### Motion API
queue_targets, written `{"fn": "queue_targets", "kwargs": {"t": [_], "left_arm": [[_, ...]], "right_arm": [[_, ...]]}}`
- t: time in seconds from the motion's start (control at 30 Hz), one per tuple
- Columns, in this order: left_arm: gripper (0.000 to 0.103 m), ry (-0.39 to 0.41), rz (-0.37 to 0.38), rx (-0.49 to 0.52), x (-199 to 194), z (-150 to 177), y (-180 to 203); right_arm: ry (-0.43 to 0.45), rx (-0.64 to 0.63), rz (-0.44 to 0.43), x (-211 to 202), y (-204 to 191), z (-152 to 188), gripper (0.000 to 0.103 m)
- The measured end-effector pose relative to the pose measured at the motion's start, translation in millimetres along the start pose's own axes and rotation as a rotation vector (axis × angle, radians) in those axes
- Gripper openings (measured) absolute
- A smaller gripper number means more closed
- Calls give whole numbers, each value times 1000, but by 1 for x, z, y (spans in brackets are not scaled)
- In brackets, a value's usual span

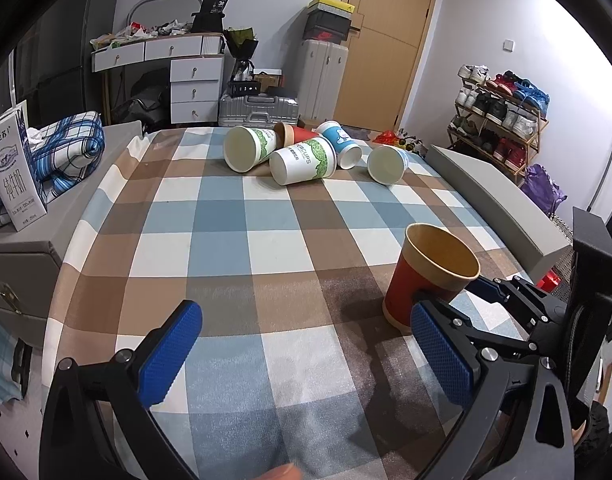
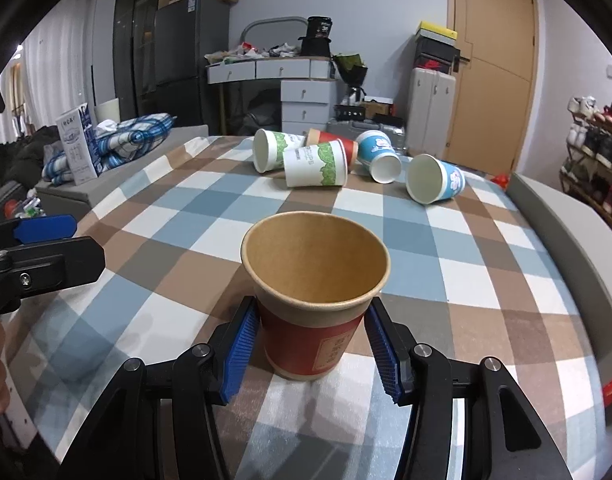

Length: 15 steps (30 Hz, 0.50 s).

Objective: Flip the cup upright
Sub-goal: 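Rotate the red cup with the right gripper until its opening faces up, then set the red cup upright on the table and open the right gripper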

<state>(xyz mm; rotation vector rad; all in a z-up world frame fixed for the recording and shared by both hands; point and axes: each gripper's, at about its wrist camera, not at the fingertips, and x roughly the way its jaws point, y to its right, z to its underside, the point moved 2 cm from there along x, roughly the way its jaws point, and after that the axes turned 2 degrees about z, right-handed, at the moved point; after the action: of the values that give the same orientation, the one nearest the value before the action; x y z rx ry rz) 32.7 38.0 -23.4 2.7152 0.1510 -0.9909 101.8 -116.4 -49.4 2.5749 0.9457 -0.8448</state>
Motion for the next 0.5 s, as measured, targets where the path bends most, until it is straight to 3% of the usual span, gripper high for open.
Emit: {"fn": "queue_targets", "kwargs": {"t": [0.33, 0.5], "left_arm": [[102, -6, -2, 6, 1, 2, 2], [102, -9, 4, 10, 2, 1, 3]], "right_arm": [[-7, 4, -5, 2, 2, 1, 53], [-56, -3, -50, 3, 0, 2, 61]]}}
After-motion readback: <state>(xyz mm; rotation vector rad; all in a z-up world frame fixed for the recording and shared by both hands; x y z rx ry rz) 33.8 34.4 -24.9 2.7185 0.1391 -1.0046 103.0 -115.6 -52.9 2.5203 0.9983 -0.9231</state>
